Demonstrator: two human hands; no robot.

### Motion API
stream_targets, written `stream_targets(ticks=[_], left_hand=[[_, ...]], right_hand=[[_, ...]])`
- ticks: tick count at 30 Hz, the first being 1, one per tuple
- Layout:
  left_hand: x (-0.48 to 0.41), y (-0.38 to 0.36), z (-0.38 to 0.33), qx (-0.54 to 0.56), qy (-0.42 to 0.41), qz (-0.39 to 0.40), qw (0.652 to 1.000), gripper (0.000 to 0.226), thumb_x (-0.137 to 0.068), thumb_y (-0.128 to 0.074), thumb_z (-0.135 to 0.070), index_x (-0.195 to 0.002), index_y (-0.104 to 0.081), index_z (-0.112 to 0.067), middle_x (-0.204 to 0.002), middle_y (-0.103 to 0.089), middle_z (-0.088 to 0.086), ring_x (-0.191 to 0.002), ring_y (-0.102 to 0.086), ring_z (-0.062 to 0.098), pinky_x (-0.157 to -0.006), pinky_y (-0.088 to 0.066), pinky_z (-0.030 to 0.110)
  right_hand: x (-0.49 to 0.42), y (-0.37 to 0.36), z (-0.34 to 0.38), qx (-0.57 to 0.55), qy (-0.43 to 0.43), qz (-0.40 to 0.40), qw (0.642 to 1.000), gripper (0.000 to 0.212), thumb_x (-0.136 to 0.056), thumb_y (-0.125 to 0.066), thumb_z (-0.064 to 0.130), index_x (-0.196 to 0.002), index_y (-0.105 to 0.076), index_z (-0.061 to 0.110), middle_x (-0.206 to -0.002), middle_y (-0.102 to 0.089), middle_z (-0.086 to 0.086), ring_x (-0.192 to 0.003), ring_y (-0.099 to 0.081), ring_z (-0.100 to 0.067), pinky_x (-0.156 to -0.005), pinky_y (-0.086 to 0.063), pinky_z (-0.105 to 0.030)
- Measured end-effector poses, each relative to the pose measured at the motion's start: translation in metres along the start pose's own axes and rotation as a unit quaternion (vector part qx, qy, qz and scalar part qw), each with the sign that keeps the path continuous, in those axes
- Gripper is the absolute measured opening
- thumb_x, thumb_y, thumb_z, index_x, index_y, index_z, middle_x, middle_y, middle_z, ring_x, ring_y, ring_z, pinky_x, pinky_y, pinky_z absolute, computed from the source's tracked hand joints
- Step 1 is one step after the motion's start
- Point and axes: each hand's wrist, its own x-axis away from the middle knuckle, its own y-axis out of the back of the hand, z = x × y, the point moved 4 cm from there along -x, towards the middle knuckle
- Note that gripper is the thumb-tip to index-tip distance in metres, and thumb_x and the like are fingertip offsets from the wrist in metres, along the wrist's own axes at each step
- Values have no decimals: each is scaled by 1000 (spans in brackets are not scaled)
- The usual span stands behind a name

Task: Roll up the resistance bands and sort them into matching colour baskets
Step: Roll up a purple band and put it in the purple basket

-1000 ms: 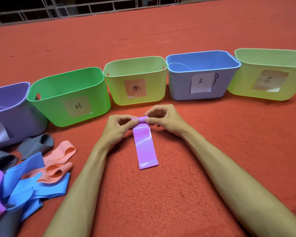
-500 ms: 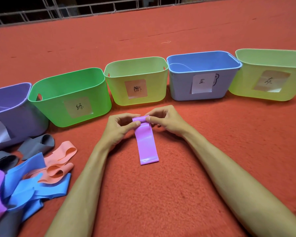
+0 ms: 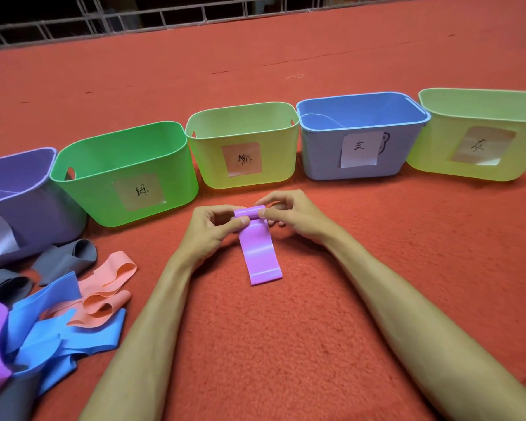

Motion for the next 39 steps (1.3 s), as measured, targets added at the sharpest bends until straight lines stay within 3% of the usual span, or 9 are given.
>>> stream_targets(ticks=[7, 10, 13, 17, 22, 27, 31, 36, 39], left_hand=[[0, 1, 1, -15, -4, -4, 1000, 26, -86, -78, -1, -112, -77, -2, -108, -79, 13, -97, -72, 17, -90, -56, 27], [-1, 0, 1, -14, 16, -2, 1000, 25, -86, -80, -16, -109, -79, -8, -104, -79, 15, -92, -69, 15, -86, -54, 27], [-1, -3, 0, -6, 17, -7, 1000, 27, -85, -77, -26, -105, -80, -7, -97, -80, 11, -86, -68, 11, -80, -55, 24], [0, -2, 0, 6, 8, -6, 1000, 21, -90, -74, -10, -109, -78, -2, -103, -79, 13, -90, -72, 14, -83, -57, 24], [-2, 2, 3, 4, 1, -9, 1000, 27, -88, -77, -6, -114, -76, 0, -112, -78, 13, -102, -72, 21, -97, -56, 35], [0, 3, 3, -9, -4, -18, 1000, 32, -84, -81, -5, -115, -76, -2, -110, -79, 11, -102, -73, 19, -95, -55, 31], [-1, 2, 2, -17, 2, -22, 1000, 32, -82, -83, -10, -113, -77, -5, -108, -79, 10, -97, -71, 16, -92, -55, 27], [-1, -2, 0, -15, 15, -1, 1000, 30, -85, -78, -28, -105, -80, -5, -100, -78, 17, -89, -68, 14, -85, -54, 29], [0, -2, -1, 1, 9, -1, 1000, 28, -86, -77, -21, -106, -79, -2, -100, -79, 14, -88, -70, 14, -82, -55, 23]], right_hand=[[0, -1, -2, -6, 14, 8, 1000, 17, -98, -68, 4, -107, -72, -9, -69, -71, 11, -64, -60, 0, -61, -42, -10], [2, -1, 0, -16, 28, 17, 999, 19, -96, -68, 0, -111, -69, -12, -71, -72, 12, -66, -61, 1, -62, -44, -10], [4, -2, 2, -15, 38, 20, 999, 19, -95, -70, 0, -112, -69, -10, -83, -75, 3, -73, -66, -3, -68, -48, -15], [4, -2, 2, -18, 40, 17, 999, 20, -93, -73, 3, -112, -70, -6, -95, -75, -14, -82, -67, -14, -76, -51, -25], [2, -2, 0, -14, 6, 5, 1000, 22, -92, -77, 8, -111, -71, 0, -78, -71, -9, -67, -59, -7, -61, -43, -21], [3, -1, -1, -20, 19, 4, 1000, 19, -96, -70, 6, -108, -72, -9, -73, -69, -3, -61, -59, 1, -53, -39, -8], [4, 1, 0, -26, 31, 10, 999, 19, -95, -72, 3, -109, -72, -9, -75, -71, 3, -68, -60, -5, -61, -43, -12], [5, 0, 1, -29, 48, 13, 998, 20, -93, -73, 0, -111, -70, -7, -88, -76, -7, -77, -67, -9, -70, -49, -17], [5, -1, 0, -25, 50, 13, 998, 21, -91, -74, -2, -111, -70, -6, -98, -76, -13, -86, -69, -13, -79, -52, -21]])
